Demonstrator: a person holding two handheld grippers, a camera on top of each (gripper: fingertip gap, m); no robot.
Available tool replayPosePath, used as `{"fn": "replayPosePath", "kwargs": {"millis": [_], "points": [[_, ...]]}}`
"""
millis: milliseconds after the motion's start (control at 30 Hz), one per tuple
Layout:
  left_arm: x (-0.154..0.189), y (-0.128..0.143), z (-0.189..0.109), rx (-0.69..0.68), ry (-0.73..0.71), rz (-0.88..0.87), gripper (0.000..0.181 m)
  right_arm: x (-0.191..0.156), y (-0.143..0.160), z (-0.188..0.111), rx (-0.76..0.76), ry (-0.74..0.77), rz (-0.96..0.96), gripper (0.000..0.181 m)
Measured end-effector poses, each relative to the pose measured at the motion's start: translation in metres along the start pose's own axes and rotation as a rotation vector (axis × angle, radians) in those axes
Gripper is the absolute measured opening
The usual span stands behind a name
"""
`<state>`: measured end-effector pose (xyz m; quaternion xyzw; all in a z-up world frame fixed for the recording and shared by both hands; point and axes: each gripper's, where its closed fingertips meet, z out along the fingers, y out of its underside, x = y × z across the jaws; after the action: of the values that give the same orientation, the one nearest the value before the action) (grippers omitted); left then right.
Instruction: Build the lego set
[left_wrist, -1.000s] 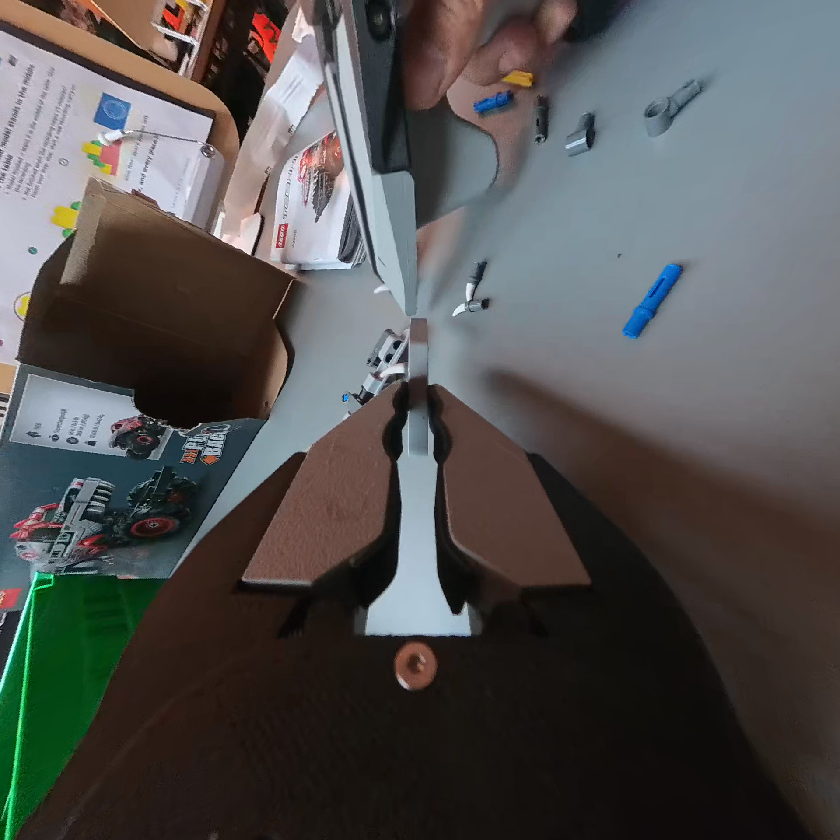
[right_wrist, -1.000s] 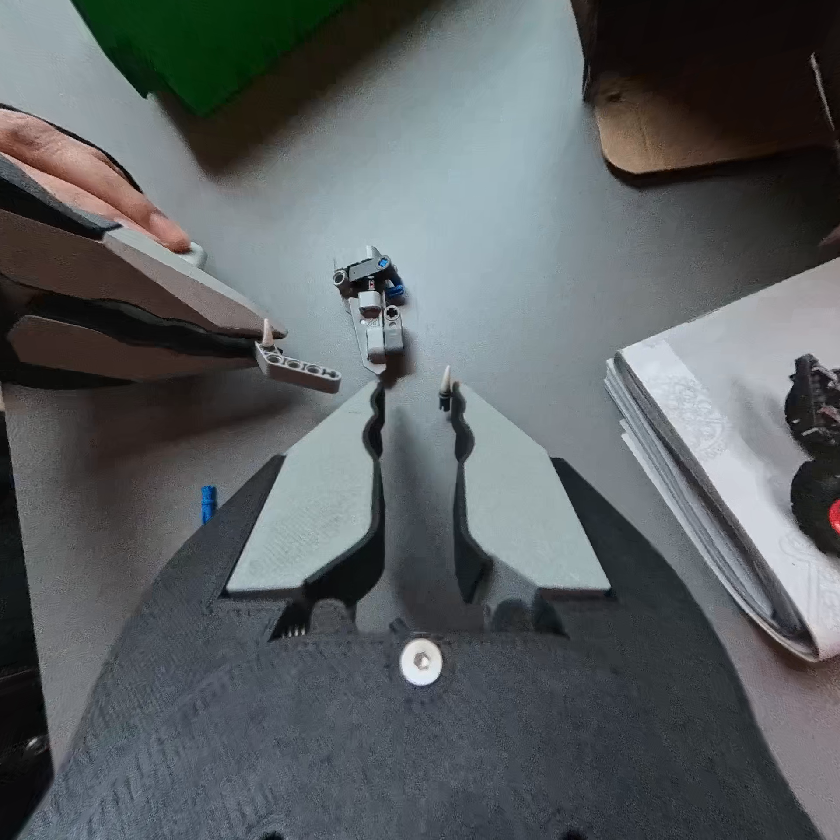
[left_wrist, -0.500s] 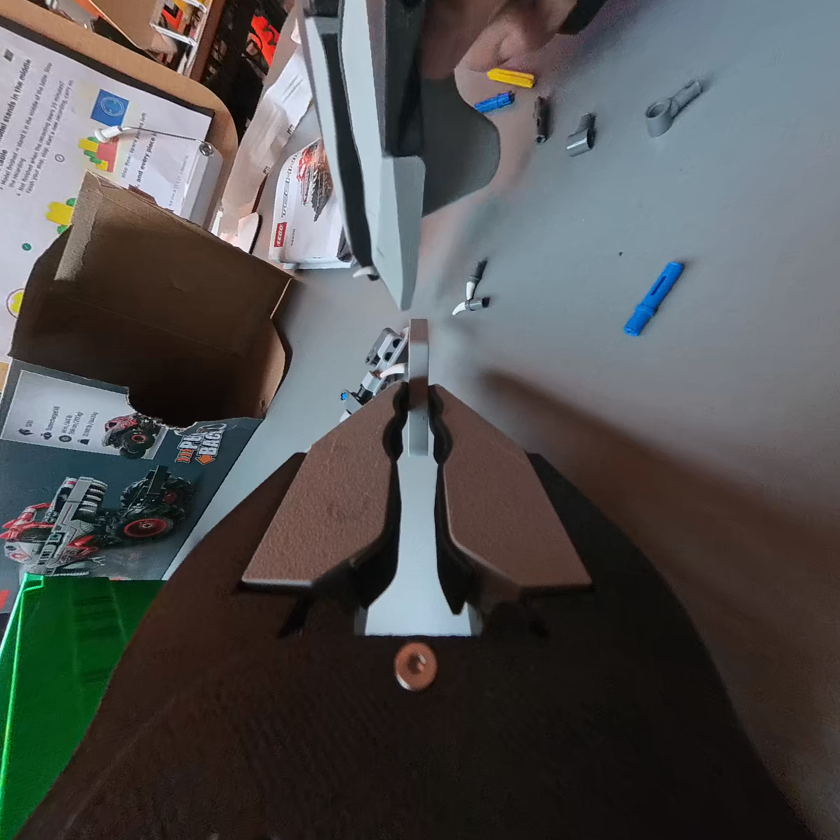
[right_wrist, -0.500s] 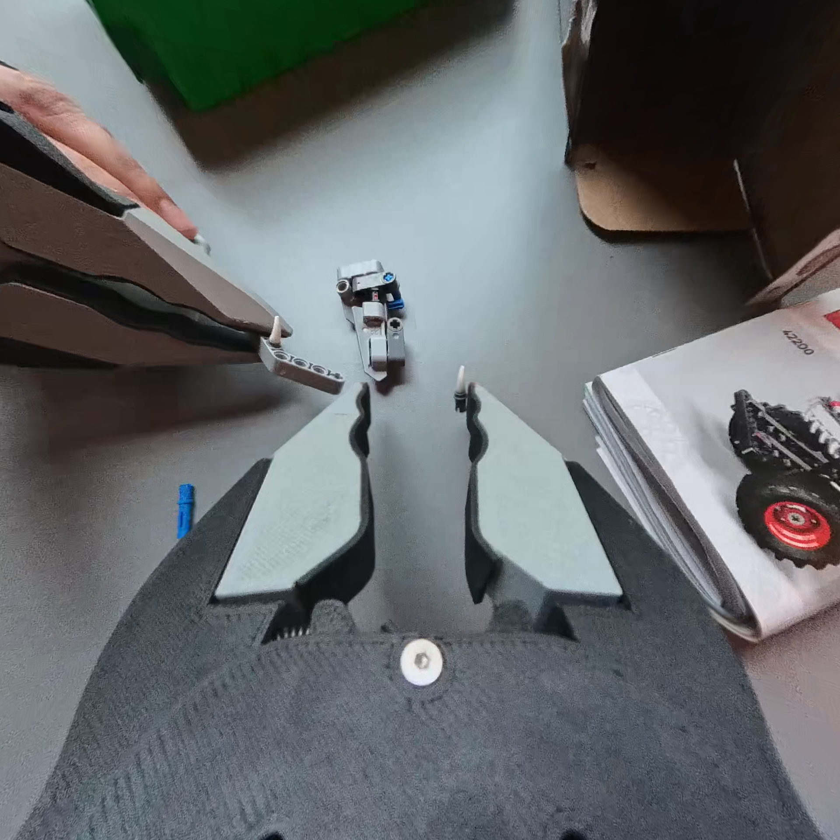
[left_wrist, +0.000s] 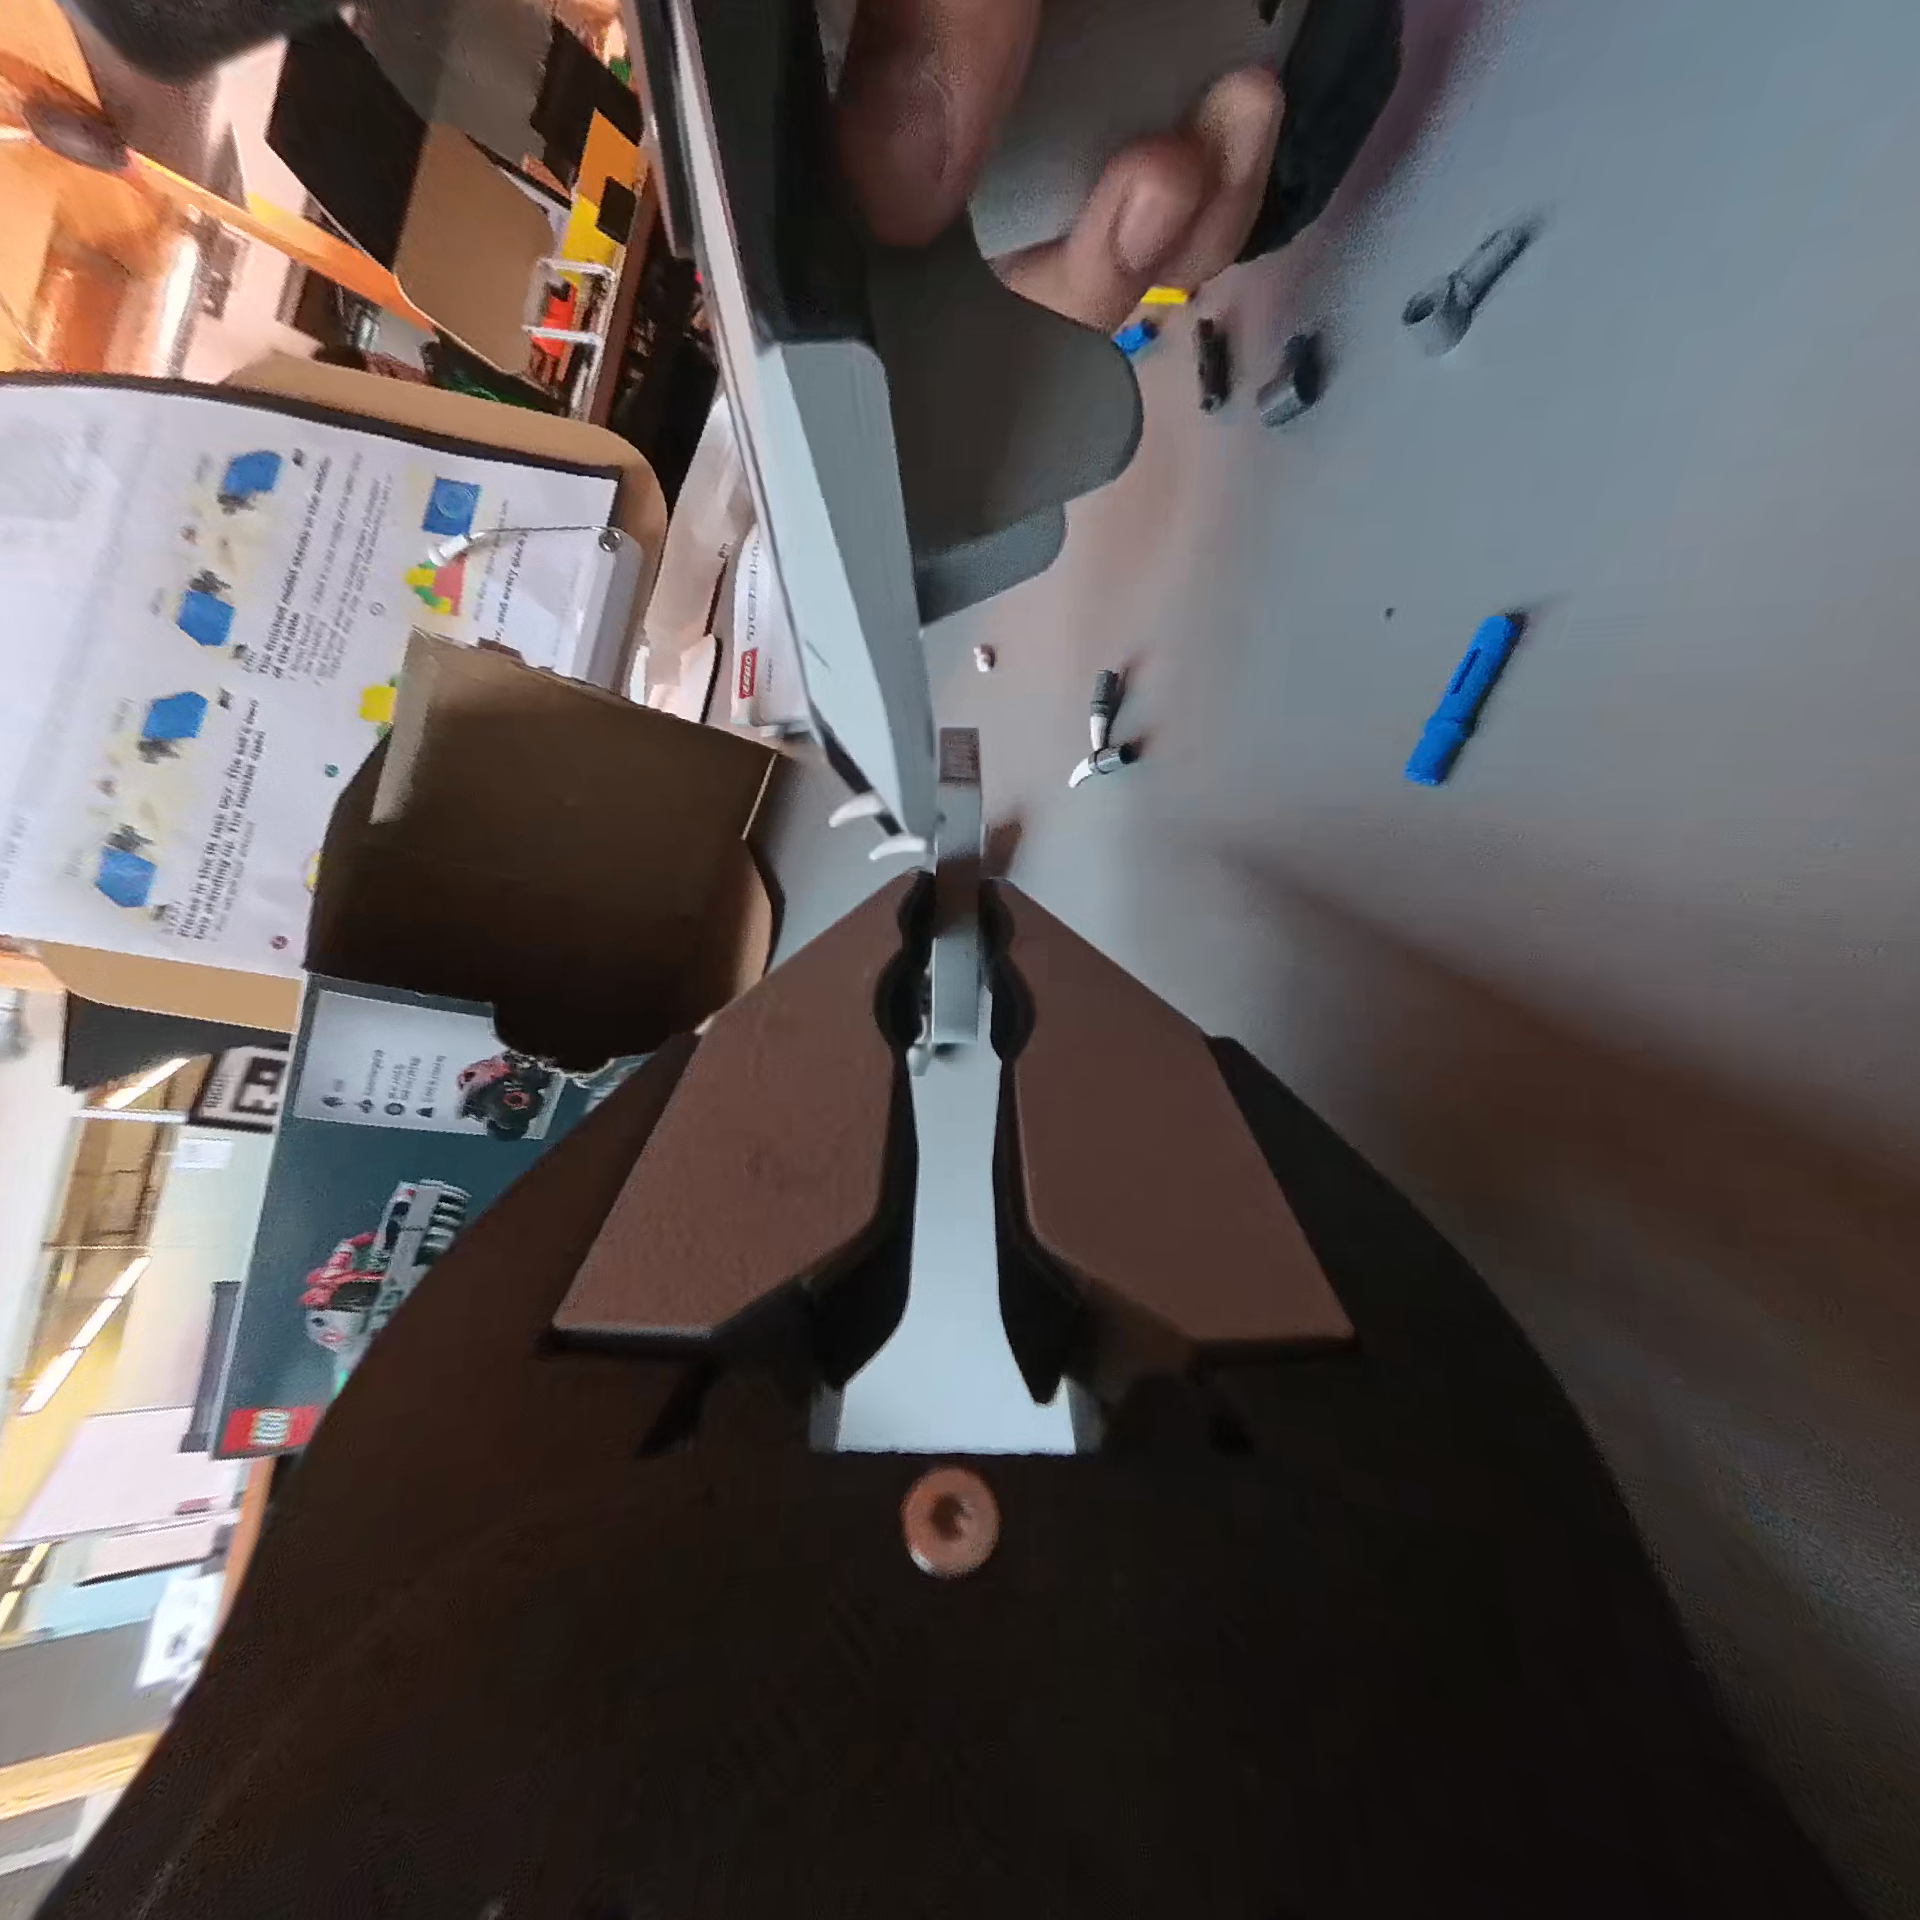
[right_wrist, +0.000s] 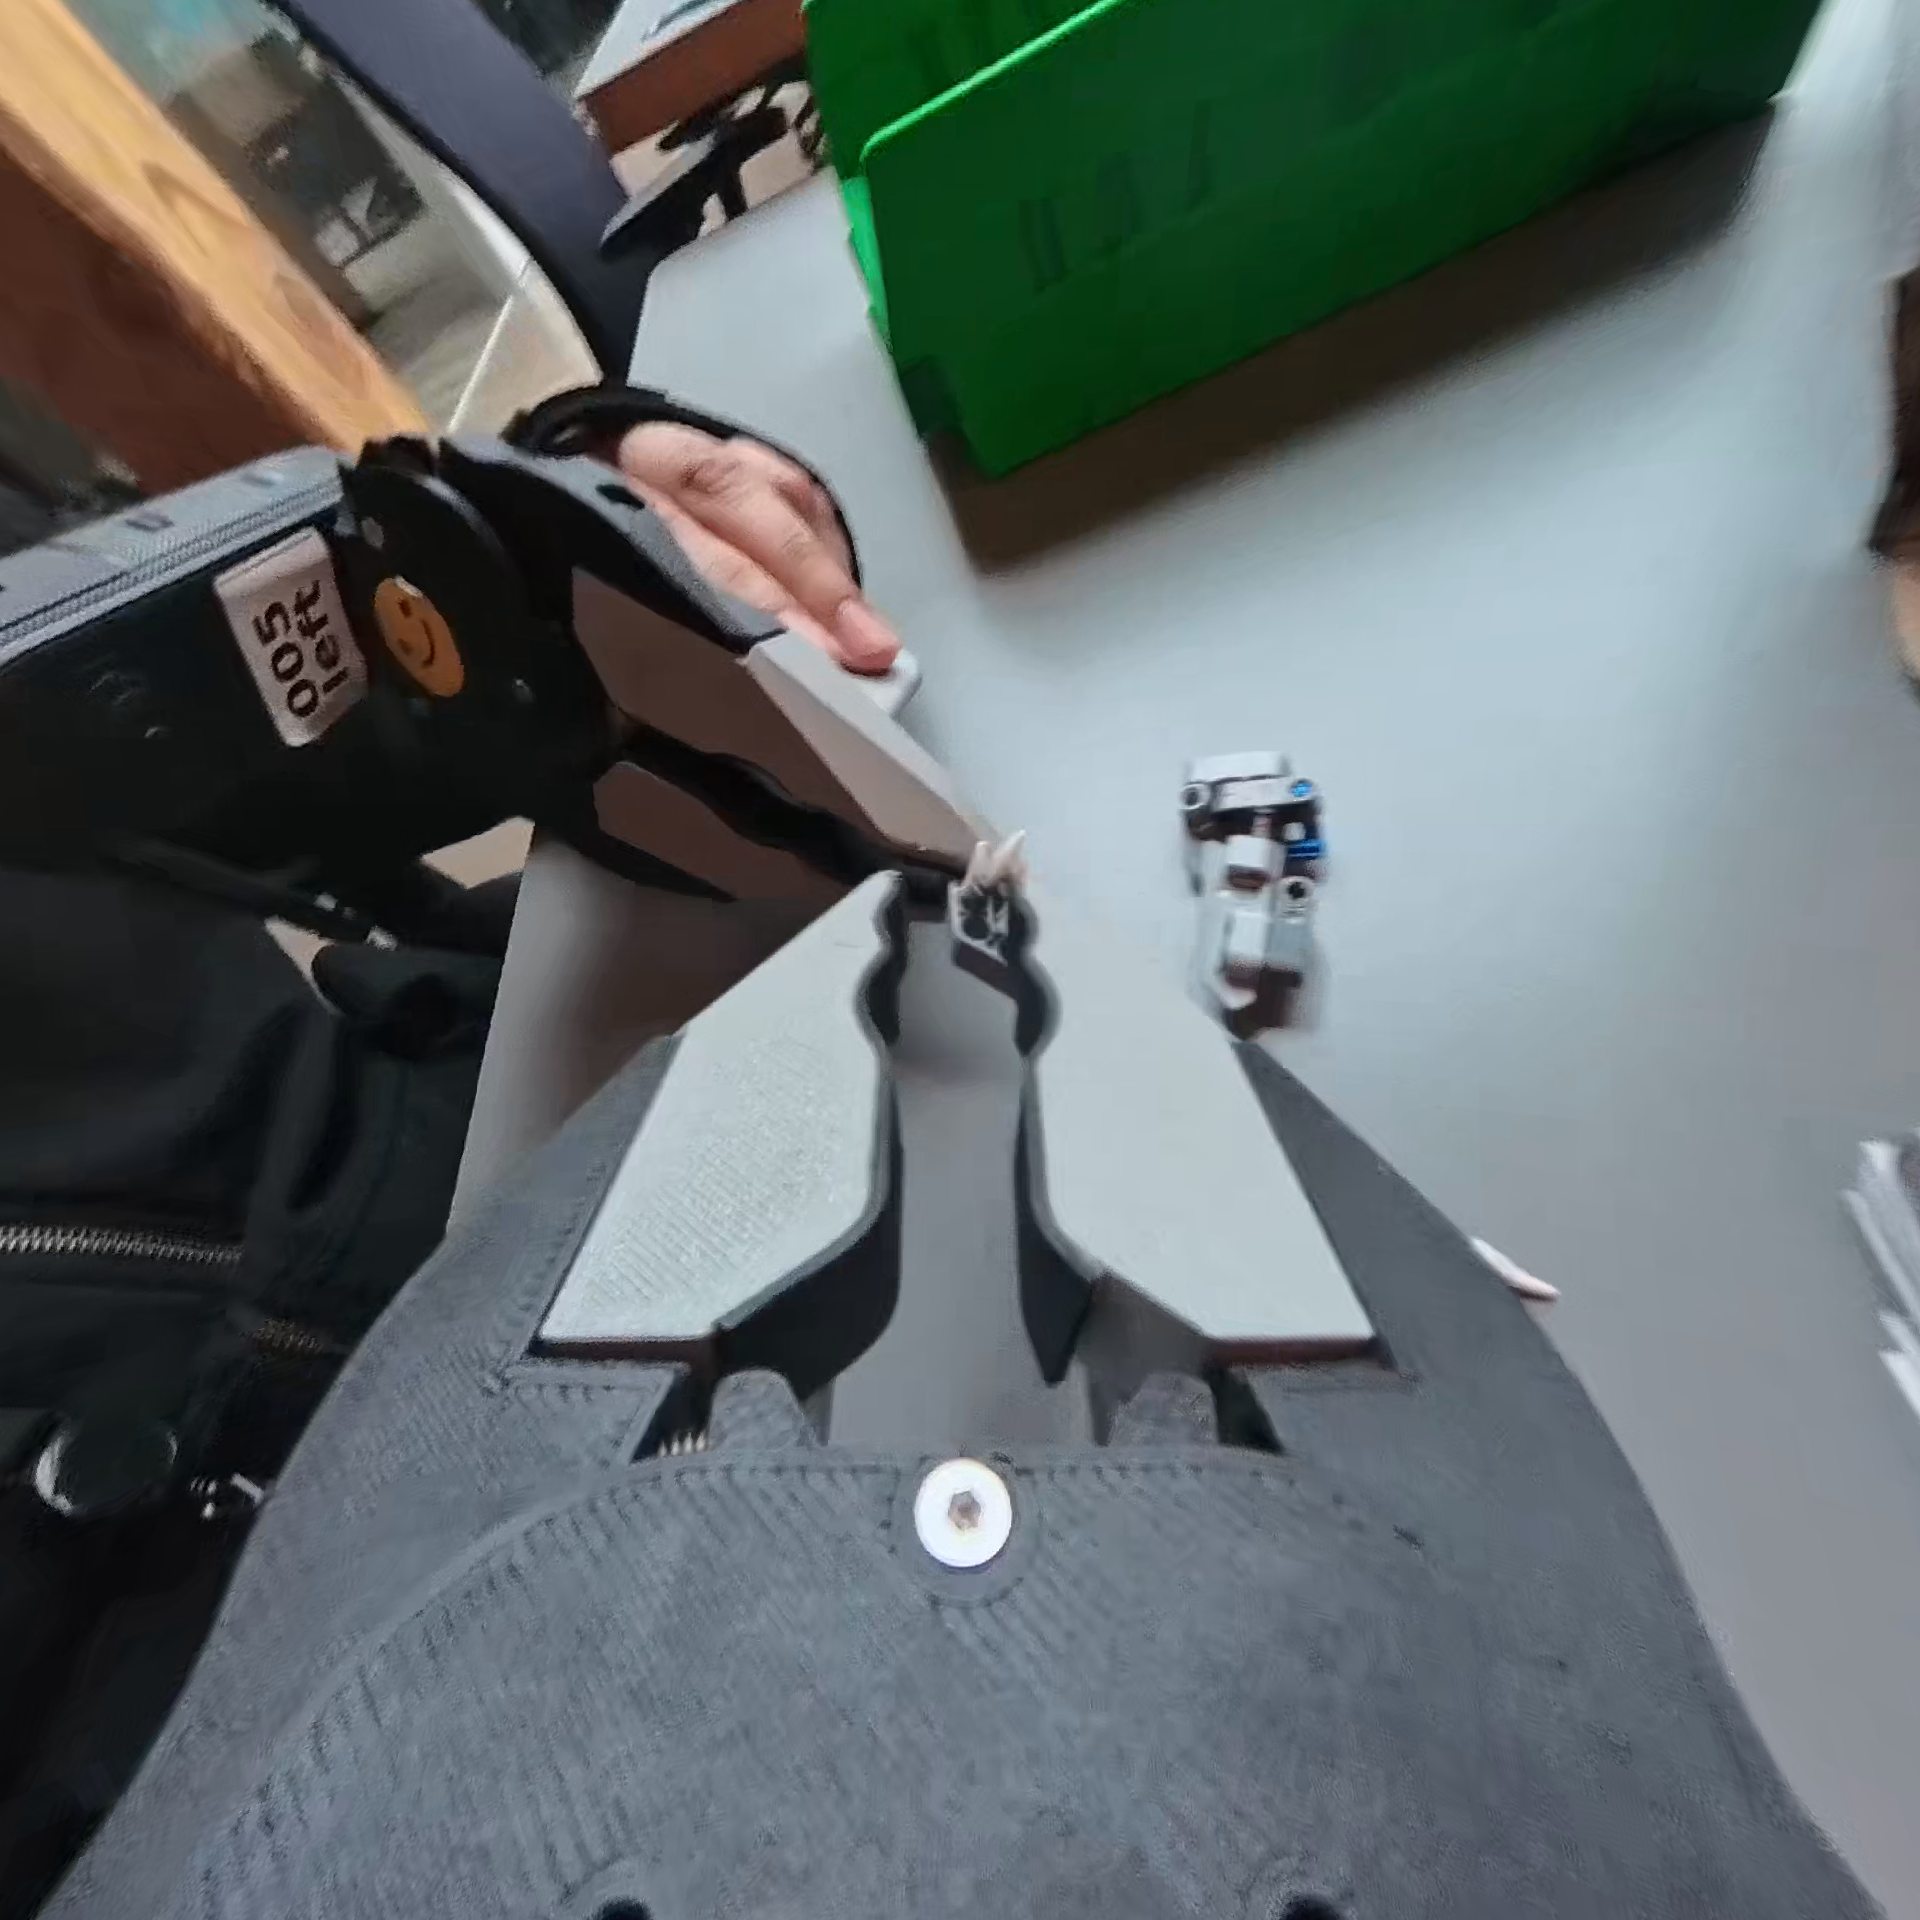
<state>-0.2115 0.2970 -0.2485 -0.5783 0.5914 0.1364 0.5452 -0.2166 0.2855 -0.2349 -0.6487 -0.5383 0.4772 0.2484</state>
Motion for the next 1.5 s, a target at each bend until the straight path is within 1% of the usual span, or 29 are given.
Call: {"fn": "replayPosePath", "kwargs": {"millis": [67,200,300,467,533,600,633,700,767,833,900,1033,1100,1300,1333,1367,1400,1433,1467,1500], "points": [[0.003,0.001,0.001,-0.016,0.004,0.038,0.006,0.004,0.005,0.005,-0.036,0.037,-0.014,0.004],[0.005,0.005,0.002,-0.068,-0.021,0.136,0.006,0.006,0.008,0.007,-0.049,0.036,-0.010,0.004],[0.004,0.008,0.003,-0.092,-0.021,0.126,0.006,0.009,0.006,0.010,-0.026,0.046,0.005,0.004],[0.001,0.005,0.001,-0.079,-0.036,0.118,0.006,0.006,0.004,0.008,0.003,-0.008,0.034,0.004],[0.002,0.006,0.000,-0.080,-0.024,0.111,0.006,0.005,0.006,0.009,-0.016,-0.002,0.018,0.004],[0.005,0.008,0.002,-0.087,0.004,0.072,0.006,0.008,0.007,0.010,-0.049,0.059,-0.020,0.003],[0.003,0.010,0.002,-0.100,0.002,0.042,0.006,0.010,0.003,0.011,-0.033,0.093,-0.023,0.003],[-0.005,0.012,0.000,-0.089,-0.012,-0.057,0.006,0.012,-0.008,0.011,0.033,0.125,-0.005,0.003],[-0.012,0.008,-0.002,-0.033,-0.008,-0.159,0.007,0.013,-0.021,0.007,0.114,0.155,0.006,0.000],[-0.019,0.009,-0.004,-0.038,-0.042,-0.168,0.007,0.014,-0.027,0.009,0.151,0.167,0.011,0.000],[-0.020,0.009,-0.005,-0.029,-0.039,-0.182,0.006,0.014,-0.028,0.008,0.168,0.166,0.022,0.000],[-0.020,0.009,-0.005,-0.036,-0.057,-0.121,0.007,0.016,-0.028,0.007,0.180,0.202,0.039,0.000],[-0.022,0.008,-0.005,-0.037,-0.077,-0.103,0.007,0.016,-0.031,0.006,0.185,0.236,0.010,0.000],[-0.026,0.005,-0.009,-0.018,-0.086,-0.135,0.006,0.017,-0.039,0.004,0.210,0.340,-0.068,0.000],[-0.018,-0.003,-0.010,0.022,-0.027,-0.126,0.007,0.027,-0.044,-0.003,0.240,0.428,-0.081,0.000],[-0.005,-0.026,-0.016,0.133,0.027,-0.123,0.005,0.034,-0.051,-0.014,0.272,0.475,-0.092,0.000],[0.003,-0.033,-0.016,0.114,0.021,-0.048,0.006,0.034,-0.059,-0.021,0.326,0.439,-0.070,0.000],[-0.002,-0.031,-0.013,0.079,-0.053,0.031,0.005,0.030,-0.063,-0.024,0.370,0.365,-0.036,0.000],[-0.009,-0.019,-0.009,0.028,-0.082,0.022,0.006,0.021,-0.063,-0.022,0.390,0.271,-0.016,0.000],[-0.016,-0.011,-0.007,0.015,-0.071,-0.061,0.006,0.013,-0.062,-0.020,0.401,0.196,-0.006,0.000]]}}
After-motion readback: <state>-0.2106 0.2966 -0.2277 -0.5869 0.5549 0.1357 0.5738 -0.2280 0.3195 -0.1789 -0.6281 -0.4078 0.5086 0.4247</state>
